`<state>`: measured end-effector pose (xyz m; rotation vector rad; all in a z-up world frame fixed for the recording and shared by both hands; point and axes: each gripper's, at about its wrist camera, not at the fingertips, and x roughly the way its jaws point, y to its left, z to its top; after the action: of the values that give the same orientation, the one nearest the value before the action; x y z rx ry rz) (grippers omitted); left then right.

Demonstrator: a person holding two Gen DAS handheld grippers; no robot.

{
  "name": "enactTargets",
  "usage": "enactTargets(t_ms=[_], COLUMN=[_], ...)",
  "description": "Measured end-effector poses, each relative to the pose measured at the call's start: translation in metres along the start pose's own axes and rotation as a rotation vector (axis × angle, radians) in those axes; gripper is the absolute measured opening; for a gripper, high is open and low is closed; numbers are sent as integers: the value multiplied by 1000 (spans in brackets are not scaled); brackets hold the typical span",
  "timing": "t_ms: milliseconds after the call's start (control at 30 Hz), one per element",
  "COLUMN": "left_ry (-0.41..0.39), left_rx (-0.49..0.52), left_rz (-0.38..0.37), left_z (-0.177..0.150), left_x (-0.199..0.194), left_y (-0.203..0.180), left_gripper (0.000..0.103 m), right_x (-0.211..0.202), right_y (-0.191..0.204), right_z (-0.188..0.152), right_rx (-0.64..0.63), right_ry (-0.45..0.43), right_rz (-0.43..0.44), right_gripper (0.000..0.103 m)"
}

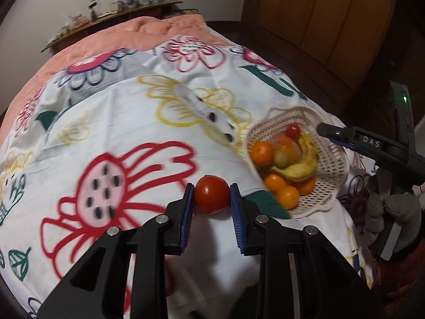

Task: Organize fruits
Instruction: 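Carry the tomato to the basket with the left tool and release it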

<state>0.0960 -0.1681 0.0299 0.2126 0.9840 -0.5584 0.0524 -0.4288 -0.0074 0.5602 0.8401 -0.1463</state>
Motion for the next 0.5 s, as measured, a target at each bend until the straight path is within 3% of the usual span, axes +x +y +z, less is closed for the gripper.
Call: enactTargets(t_ms=[500], left_ry=[80], left_rx=[133], left_rz=[-90], left_z=[16], left_x=[40], left_y=[-67], left_gripper=[28], right_x=[-14], right_y=[-2], right_z=[-2], right_rx=[-41], right_ry=[-64], right_rz=[18], right_gripper=[59])
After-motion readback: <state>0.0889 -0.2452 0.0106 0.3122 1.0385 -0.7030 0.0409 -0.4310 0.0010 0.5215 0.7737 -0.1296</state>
